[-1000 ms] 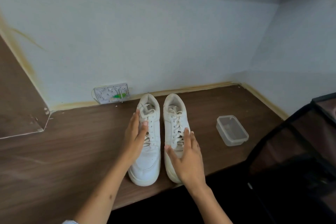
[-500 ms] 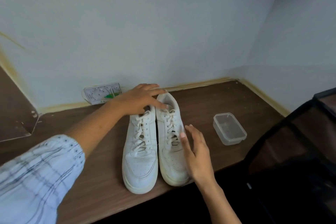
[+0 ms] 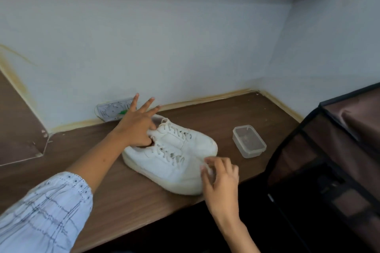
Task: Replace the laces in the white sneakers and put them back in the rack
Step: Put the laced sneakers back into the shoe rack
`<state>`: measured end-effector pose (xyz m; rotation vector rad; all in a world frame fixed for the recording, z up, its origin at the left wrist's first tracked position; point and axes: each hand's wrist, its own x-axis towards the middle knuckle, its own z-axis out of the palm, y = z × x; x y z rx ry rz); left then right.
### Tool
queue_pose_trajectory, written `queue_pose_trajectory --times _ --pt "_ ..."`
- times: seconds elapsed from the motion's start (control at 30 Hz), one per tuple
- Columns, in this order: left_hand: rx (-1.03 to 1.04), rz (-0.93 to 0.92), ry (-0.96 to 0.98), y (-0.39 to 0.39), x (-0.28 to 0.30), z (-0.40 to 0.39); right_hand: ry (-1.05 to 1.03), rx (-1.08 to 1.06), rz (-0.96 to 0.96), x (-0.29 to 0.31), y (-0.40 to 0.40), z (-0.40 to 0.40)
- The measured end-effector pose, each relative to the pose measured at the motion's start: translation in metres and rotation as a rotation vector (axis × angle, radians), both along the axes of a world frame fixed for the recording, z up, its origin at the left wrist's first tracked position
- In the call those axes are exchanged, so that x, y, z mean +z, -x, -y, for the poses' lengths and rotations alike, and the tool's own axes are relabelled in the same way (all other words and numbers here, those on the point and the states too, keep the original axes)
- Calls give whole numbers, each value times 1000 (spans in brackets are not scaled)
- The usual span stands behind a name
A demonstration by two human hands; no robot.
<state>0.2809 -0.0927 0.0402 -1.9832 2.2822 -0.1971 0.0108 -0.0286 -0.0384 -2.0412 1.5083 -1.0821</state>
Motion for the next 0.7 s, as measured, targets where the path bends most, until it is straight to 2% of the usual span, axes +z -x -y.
queue_pose_trajectory --times 0.1,0.2,0.33,0.47,0.6,0.7 --pt "203 -196 -38 11 -8 -26 -93 97 -3 -4 -12 -40" --pt "399 -306 -99 31 -12 -46 -363 230 41 -5 -27 -60" --pt "434 -438 -76 48 -14 -67 -606 345 179 7 -39 -57" --pt "421 -701 32 50 -24 -88 -618 302 165 7 -39 -35" --pt "424 -832 75 53 -45 -102 -541 303 139 4 -27 -13" --pt "356 -1113 270 64 -60 -118 -453 292 216 2 -33 -15"
